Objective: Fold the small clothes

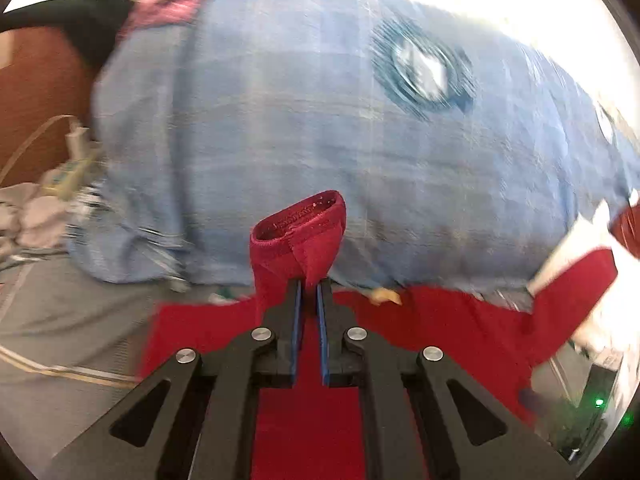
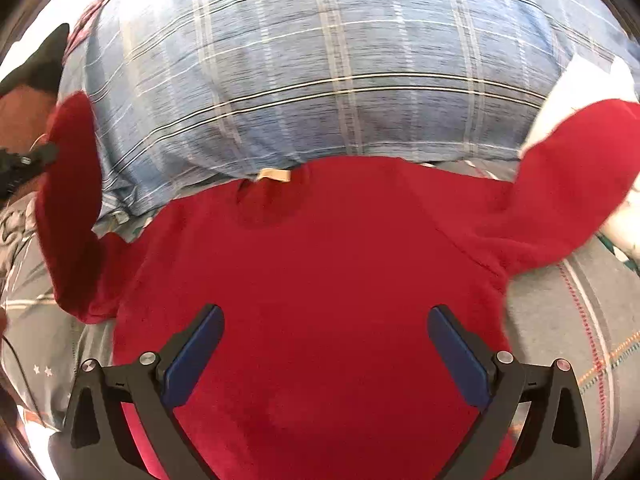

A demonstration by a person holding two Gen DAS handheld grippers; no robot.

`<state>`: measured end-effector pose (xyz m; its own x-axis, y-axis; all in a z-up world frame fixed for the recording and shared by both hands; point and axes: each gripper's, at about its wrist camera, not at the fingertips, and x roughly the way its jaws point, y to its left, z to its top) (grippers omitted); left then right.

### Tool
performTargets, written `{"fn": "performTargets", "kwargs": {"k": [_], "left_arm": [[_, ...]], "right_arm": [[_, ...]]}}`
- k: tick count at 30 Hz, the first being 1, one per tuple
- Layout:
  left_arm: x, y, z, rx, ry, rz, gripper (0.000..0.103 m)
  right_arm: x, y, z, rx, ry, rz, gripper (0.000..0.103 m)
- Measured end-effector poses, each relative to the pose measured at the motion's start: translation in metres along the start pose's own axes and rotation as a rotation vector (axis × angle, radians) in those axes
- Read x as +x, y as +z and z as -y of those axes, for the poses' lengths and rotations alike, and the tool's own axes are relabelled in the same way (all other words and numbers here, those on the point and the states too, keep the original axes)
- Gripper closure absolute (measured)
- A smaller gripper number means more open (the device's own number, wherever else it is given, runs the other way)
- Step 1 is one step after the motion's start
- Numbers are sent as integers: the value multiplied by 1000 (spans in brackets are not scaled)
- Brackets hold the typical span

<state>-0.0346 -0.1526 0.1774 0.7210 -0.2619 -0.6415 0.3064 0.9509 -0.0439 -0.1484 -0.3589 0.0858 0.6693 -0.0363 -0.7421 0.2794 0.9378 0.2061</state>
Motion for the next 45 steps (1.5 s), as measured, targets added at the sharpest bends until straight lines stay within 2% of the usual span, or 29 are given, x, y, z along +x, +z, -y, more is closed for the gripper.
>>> {"fn": "performTargets", "kwargs": {"k": [5,12,14,15,17,19,21,23,26,29,30,32,33,34,35,36,38,40,43,45], "left_arm": [[48,-25,50,43,-46,-101,98],[96,-69,80,71,-110,-248,97],[97,-75,82,72,-140,-269,89],[94,-76,82,74,-165,-280,81],[77,-73,76,93,-192,-260,70],[56,-65,63,116,-155,-201,43],[27,-58,39,123,-99,-105,30],[6,-52,10,119,-14,-43,29],[-11,-50,-32,84,94,3,29],[-15,-54,-71,29,166,4,29],[-12,-57,-79,8,180,-8,29],[-9,-64,-100,-43,201,-37,29],[-6,-66,-104,-58,205,-46,29],[-6,-69,-110,-77,207,-57,29],[-7,-71,-115,-88,209,-63,29],[-9,-75,-115,-90,216,-61,29],[-12,-75,-119,-92,239,-48,29],[-15,-77,-124,-103,245,-35,29],[-14,-77,-128,-138,235,-23,29],[-10,-79,-128,-145,230,-26,29]], "right_arm": [[-2,-2,31,52,-23,-1,2],[-8,0,63,111,-38,12,2],[-8,2,67,125,-30,12,2],[-9,3,67,129,-24,13,2],[-11,4,63,124,-2,19,2],[-11,7,53,99,24,23,1],[-10,10,42,72,51,27,1],[-6,11,33,50,72,24,1],[11,15,14,9,100,-1,2],[34,22,-2,-3,117,-42,2],[42,24,-7,-2,129,-55,6],[62,29,-16,-18,147,-83,24],[71,30,-21,-42,150,-97,47],[80,31,-29,-82,120,-100,65],[81,31,-34,-119,75,-75,76],[80,33,-39,-145,57,-63,95],[68,40,-38,-136,106,-44,95],[47,48,-31,-137,113,19,96],[14,58,-16,-148,38,119,96],[3,63,-1,-129,-26,151,96]]}}
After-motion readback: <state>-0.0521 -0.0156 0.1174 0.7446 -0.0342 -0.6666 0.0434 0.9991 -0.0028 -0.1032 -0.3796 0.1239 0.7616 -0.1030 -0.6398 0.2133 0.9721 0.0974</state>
